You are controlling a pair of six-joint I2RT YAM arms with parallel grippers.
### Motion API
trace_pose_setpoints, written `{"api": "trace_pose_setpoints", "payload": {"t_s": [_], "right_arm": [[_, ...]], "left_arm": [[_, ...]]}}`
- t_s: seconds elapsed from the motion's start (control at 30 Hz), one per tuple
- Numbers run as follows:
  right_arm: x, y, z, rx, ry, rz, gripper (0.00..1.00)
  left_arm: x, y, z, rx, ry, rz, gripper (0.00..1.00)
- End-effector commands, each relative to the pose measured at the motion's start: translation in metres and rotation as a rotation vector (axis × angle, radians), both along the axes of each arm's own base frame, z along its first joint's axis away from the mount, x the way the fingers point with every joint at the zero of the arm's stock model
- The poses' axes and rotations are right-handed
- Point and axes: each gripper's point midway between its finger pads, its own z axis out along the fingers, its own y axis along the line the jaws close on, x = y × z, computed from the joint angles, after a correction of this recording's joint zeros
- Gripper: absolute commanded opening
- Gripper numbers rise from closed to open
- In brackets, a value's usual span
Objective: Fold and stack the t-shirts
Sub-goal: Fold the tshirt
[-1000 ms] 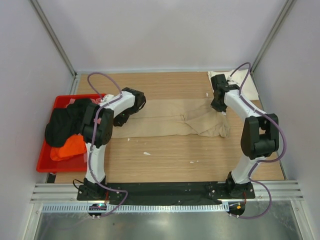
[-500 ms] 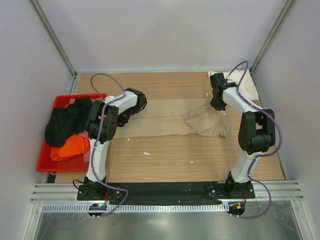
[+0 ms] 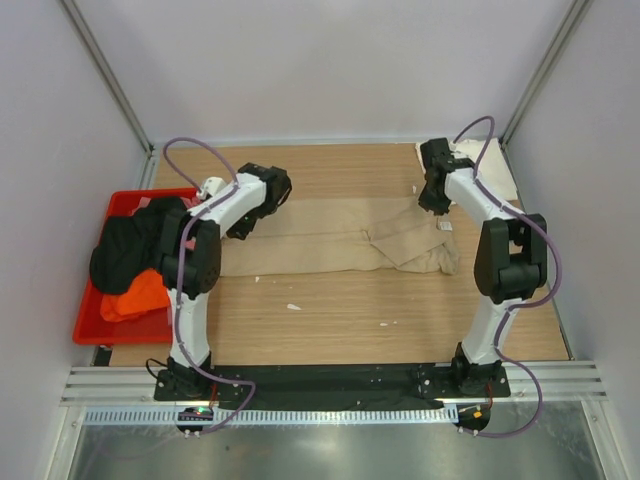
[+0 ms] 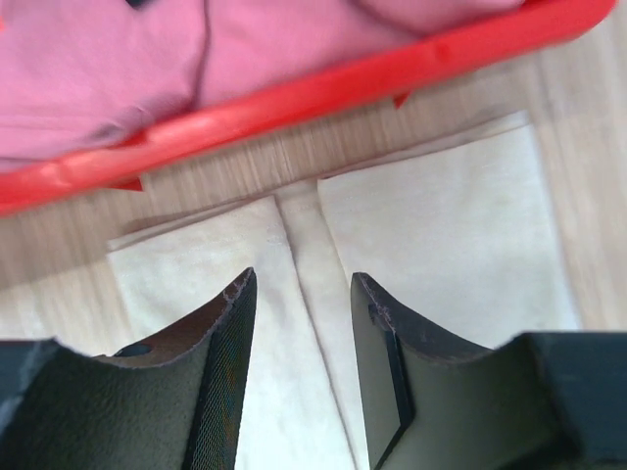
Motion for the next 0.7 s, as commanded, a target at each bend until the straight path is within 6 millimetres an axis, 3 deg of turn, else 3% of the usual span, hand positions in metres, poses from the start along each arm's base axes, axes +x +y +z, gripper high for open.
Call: {"api": "trace_pose_setpoints", "payload": {"t_s": [0.0, 0.03, 0.07, 0.1, 0.17, 0.2, 0.23, 0.37, 0.4, 0.43, 0.67], "right_arm": [[0.008, 0.002, 0.048, 0.024, -0.092, 0.017, 0.29], [0.004, 0.003, 0.052, 0.036, -0.094, 0.007, 0.33], [0.0, 0.006, 0.054, 0.063, -0.094, -0.011, 0.38], [-0.01, 0.008, 0.058, 0.084, -0.085, -0.021, 0.4], [-0.022, 0.024, 0.056, 0.183, -0.065, -0.018, 0.42], [-0.035, 0.031, 0.051, 0.24, -0.055, -0.043, 0.42], [-0.042, 0.037, 0.046, 0.278, -0.048, -0.051, 0.43], [-0.073, 0.053, 0.036, 0.424, -0.066, -0.119, 0.44], [-0.08, 0.058, 0.025, 0.459, -0.069, -0.123, 0.44], [-0.082, 0.058, 0.033, 0.487, -0.113, -0.157, 0.44], [-0.1, 0.069, 0.003, 0.559, -0.092, -0.188, 0.46]], "left_arm": [[-0.021, 0.016, 0.063, 0.047, -0.026, -0.06, 0.45], [-0.022, 0.014, 0.074, 0.03, -0.024, -0.124, 0.45], [-0.027, 0.01, 0.068, -0.005, -0.003, -0.161, 0.45], [-0.01, -0.002, 0.07, -0.061, -0.08, -0.205, 0.45], [-0.014, -0.012, 0.071, -0.108, -0.05, -0.376, 0.44], [-0.002, -0.033, 0.073, -0.193, -0.106, -0.455, 0.45], [-0.003, -0.042, 0.075, -0.23, -0.114, -0.521, 0.45], [-0.007, -0.069, 0.09, -0.305, -0.14, -0.78, 0.47], [-0.008, -0.077, 0.097, -0.301, -0.154, -0.888, 0.47], [-0.011, -0.091, 0.099, -0.351, -0.158, -0.974, 0.47], [-0.038, -0.163, 0.122, -0.564, -0.271, -1.465, 0.48]]}}
